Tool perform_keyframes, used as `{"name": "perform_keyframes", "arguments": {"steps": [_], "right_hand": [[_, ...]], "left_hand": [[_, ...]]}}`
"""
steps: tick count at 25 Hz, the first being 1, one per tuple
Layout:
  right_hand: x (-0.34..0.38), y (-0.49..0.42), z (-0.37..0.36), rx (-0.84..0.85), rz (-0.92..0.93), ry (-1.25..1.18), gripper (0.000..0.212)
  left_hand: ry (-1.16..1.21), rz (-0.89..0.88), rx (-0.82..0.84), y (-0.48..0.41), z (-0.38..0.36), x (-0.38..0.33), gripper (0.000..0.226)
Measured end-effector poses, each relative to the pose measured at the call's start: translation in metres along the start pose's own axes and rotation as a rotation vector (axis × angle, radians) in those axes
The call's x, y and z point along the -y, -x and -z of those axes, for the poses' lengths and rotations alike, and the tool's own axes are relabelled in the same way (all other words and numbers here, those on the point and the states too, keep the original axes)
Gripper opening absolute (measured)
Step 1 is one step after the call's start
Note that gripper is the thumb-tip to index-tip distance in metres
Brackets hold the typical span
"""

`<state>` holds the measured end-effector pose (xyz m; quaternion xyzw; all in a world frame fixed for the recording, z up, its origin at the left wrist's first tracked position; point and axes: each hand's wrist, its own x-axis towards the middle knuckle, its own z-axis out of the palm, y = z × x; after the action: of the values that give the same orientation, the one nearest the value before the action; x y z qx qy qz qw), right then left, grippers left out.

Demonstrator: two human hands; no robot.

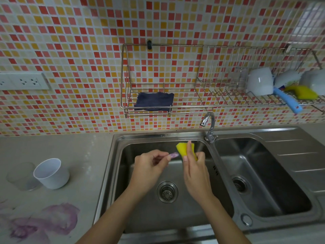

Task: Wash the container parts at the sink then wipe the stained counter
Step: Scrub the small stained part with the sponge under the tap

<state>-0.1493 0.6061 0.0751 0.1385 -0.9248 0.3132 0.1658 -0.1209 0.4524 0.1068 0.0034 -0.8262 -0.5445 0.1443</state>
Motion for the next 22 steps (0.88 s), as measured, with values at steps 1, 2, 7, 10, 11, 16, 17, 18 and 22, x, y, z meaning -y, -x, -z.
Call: {"name": "perform_keyframes", "arguments": {"steps": [1, 2, 7, 10, 11, 16, 17, 18, 22], "right_hand": [[0.000, 0.002, 0.001, 0.012, 0.039, 0.032, 0.055], [-0.002, 0.002, 0.002, 0.018, 0.037, 0.054, 0.055], [-0.003, 0.000, 0.008, -0.018, -0.039, 0.033, 0.051], [-0.003, -0.002, 0.008, 0.020, -0.122, 0.044, 0.050], [-0.004, -0.001, 0.007, 0.018, -0.115, 0.026, 0.051], [-0.008, 0.004, 0.002, 0.065, -0.097, 0.035, 0.050], [-0.009, 0.006, 0.001, 0.057, -0.090, 0.016, 0.050], [-0.010, 0.007, 0.000, 0.047, -0.047, 0.020, 0.051], [-0.013, 0.005, 0.002, 0.069, -0.095, 0.074, 0.051]], "left_hand": [[-0.046, -0.053, -0.016, 0.001, -0.002, 0.000, 0.011], [-0.070, -0.081, -0.031, 0.002, -0.003, -0.001, 0.012], [-0.072, -0.123, -0.054, 0.002, -0.008, -0.007, 0.011], [-0.138, -0.155, -0.054, 0.001, -0.011, -0.005, 0.011], [-0.157, -0.167, -0.053, 0.001, -0.012, -0.004, 0.012], [-0.217, -0.223, -0.041, 0.004, -0.014, 0.001, 0.012], [-0.233, -0.242, -0.032, 0.005, -0.016, 0.002, 0.012], [-0.242, -0.257, -0.028, 0.005, -0.017, 0.002, 0.012], [-0.275, -0.277, -0.012, 0.003, -0.020, 0.005, 0.013]]}}
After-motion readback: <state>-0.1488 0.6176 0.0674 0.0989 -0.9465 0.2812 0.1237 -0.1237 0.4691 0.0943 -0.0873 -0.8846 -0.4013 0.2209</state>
